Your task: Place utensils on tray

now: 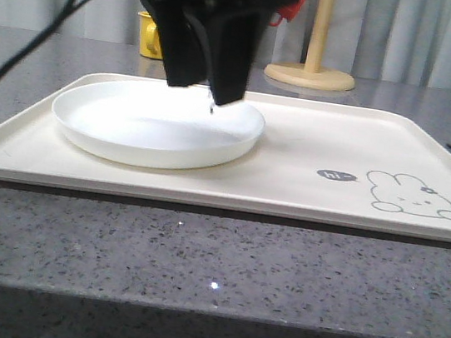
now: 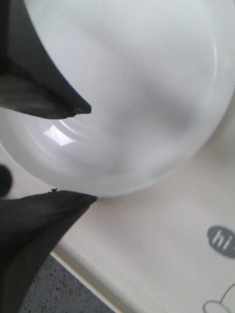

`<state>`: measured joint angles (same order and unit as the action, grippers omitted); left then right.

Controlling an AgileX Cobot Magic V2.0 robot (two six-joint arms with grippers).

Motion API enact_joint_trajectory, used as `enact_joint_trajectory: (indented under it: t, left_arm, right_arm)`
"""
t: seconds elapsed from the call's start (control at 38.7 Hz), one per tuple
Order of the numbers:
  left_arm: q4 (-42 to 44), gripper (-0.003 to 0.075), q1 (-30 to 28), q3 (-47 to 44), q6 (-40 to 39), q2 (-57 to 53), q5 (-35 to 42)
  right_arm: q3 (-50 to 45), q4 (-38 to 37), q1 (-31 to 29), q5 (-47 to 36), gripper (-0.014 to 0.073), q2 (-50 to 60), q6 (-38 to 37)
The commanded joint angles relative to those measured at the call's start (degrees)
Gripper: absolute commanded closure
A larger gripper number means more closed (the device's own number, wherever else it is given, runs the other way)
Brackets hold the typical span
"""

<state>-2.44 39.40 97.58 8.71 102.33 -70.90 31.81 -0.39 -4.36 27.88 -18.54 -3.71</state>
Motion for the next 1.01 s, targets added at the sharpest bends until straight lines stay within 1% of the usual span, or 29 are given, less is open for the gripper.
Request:
enact_joint_trajectory:
  t: [0.0,0.13,0.21,0.34,0.39,0.52,0.62,0.65,0.83,0.93,0.98]
  left_arm:
    - [-0.29,0.051,-4.4,0.62,-1.93,-6.37,-1.23]
    - [-0.29,0.0614,-11.84,-2.97,-3.01,-11.6,-0.64]
    - [-0.29,0.0664,-16.06,-6.45,-2.99,-15.25,1.4]
    - [-0.29,0.0737,-22.98,-14.97,-3.04,-22.73,7.44]
    - [-0.42,0.0738,-25.85,-18.78,-3.04,-25.89,10.18]
    - [-0.95,0.0738,-30.41,-28.32,-3.04,-33.79,17.61]
    - [-1.95,0.0738,-32.23,-37.28,-3.04,-41.62,26.17]
    - [-1.95,0.0738,-32.24,-38.55,-3.04,-42.74,28.3]
    - [-1.95,0.0738,-32.24,-54.85,-3.04,-58.5,45.68]
    - [-1.95,0.0738,-32.24,-62.87,-3.04,-68.6,51.55]
    - [-1.95,0.0738,-32.24,-65.47,-3.04,-72.41,53.17]
  right_arm:
    - [2.01,-0.07,-0.2,-4.65,-0.0059,-0.87,0.38]
    - [2.01,-0.07,-0.2,-4.65,-0.0059,-0.87,0.38]
    - [2.01,-0.07,-0.2,-4.65,-0.0059,-0.87,0.38]
    - [2.01,-0.07,-0.2,-4.65,-0.0059,-0.87,0.38]
    - [2.01,-0.07,-0.2,-4.65,-0.0059,-0.87,0.38]
    - [2.01,-0.07,-0.2,-4.65,-0.0059,-0.87,0.38]
    - [2.01,-0.07,-0.2,-4.65,-0.0059,-0.87,0.38]
    - [2.01,-0.07,-0.2,-4.65,-0.0059,-0.87,0.38]
    - [2.01,-0.07,-0.2,-4.65,-0.0059,-0.87,0.38]
    - [2.01,-0.07,-0.2,-4.65,-0.0059,-0.87,0.38]
    - [2.01,-0.07,-0.2,-4.65,-0.0059,-0.87,0.38]
